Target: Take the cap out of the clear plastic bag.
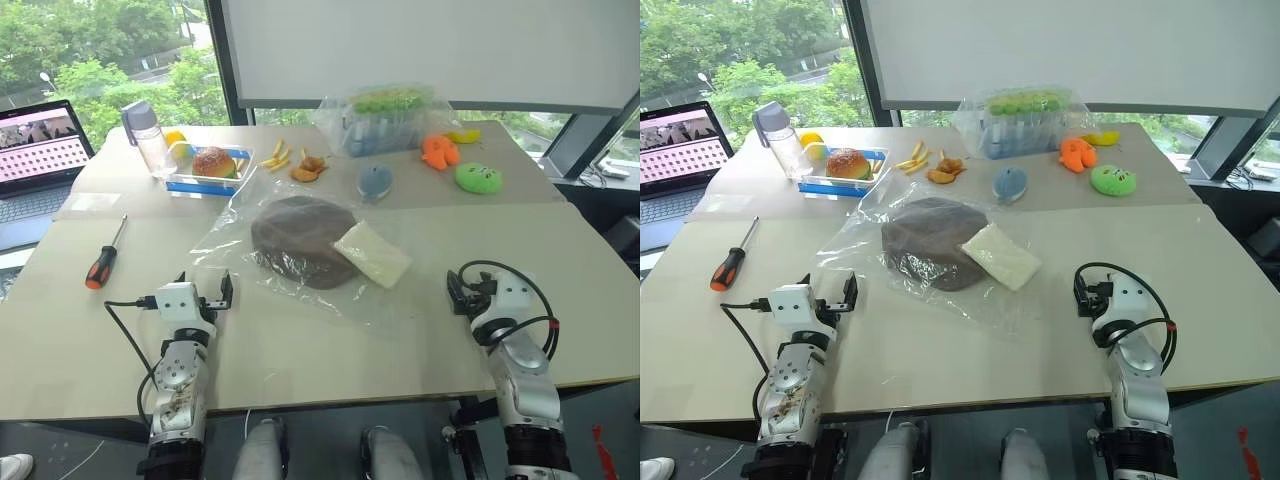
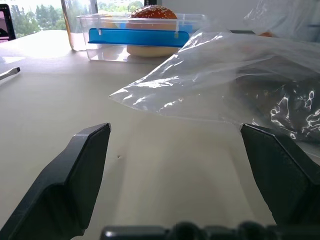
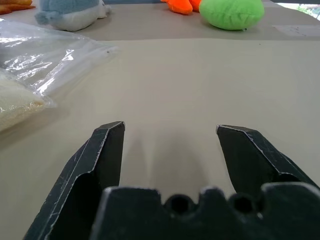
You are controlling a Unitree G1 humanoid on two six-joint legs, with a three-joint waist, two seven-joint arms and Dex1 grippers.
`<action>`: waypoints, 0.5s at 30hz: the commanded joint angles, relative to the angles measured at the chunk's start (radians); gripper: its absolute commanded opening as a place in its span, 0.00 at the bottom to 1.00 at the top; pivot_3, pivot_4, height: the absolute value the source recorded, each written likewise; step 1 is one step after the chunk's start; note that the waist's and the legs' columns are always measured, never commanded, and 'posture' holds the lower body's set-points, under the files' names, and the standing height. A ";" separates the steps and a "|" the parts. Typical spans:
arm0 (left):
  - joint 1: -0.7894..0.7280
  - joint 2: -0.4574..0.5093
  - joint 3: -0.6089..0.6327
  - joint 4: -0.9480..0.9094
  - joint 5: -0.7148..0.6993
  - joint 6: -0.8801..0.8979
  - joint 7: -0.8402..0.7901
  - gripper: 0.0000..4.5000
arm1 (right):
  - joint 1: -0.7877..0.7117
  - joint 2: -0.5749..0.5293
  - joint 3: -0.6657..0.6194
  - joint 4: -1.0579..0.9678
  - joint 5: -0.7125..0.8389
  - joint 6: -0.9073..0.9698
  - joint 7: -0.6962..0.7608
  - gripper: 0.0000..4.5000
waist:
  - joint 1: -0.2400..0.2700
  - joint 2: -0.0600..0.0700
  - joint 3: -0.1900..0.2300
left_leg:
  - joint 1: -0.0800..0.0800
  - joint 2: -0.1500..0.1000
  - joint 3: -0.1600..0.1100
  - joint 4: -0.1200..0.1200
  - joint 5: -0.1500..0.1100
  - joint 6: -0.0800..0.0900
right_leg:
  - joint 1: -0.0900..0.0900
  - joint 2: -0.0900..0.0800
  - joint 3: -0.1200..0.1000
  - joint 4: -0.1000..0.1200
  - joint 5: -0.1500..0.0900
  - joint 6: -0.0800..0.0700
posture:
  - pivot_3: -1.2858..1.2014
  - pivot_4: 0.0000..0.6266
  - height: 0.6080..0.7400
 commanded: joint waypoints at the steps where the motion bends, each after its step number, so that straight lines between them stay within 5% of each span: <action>1: 0.003 0.062 0.041 -0.039 0.039 0.026 0.035 0.99 | 0.003 -0.005 -0.011 -0.062 0.005 -0.039 0.000 0.79 | 0.000 0.000 0.000 | 0.000 0.000 0.000 0.000 0.000 0.000 | 0.000 0.000 0.000 0.000 0.000 0.000 | 0.52 0.24 1.00; 7: -0.116 0.249 0.108 -0.264 0.143 0.103 0.096 0.99 | -0.073 -0.064 -0.062 -0.147 0.050 -0.036 0.009 0.79 | -0.001 0.000 0.001 | -0.004 0.001 0.000 -0.001 0.000 0.000 | -0.005 0.000 0.000 0.001 0.000 -0.001 | 0.52 0.24 1.00; 11: -0.253 0.432 0.182 -0.202 0.120 0.063 0.041 0.99 | -0.189 -0.102 -0.109 -0.094 0.047 -0.057 -0.046 0.79 | 0.003 0.000 0.000 | -0.003 0.001 0.001 -0.001 0.000 0.000 | -0.006 0.000 0.000 -0.001 0.001 0.000 | 0.52 0.24 1.00; 15: -0.435 0.523 0.120 -0.086 0.032 0.101 -0.122 0.99 | -0.280 -0.123 -0.042 -0.076 0.061 -0.037 0.036 0.79 | 0.009 0.000 0.001 | -0.004 0.001 0.001 -0.003 0.000 0.000 | -0.006 0.000 -0.001 -0.001 0.000 -0.001 | 0.52 0.24 1.00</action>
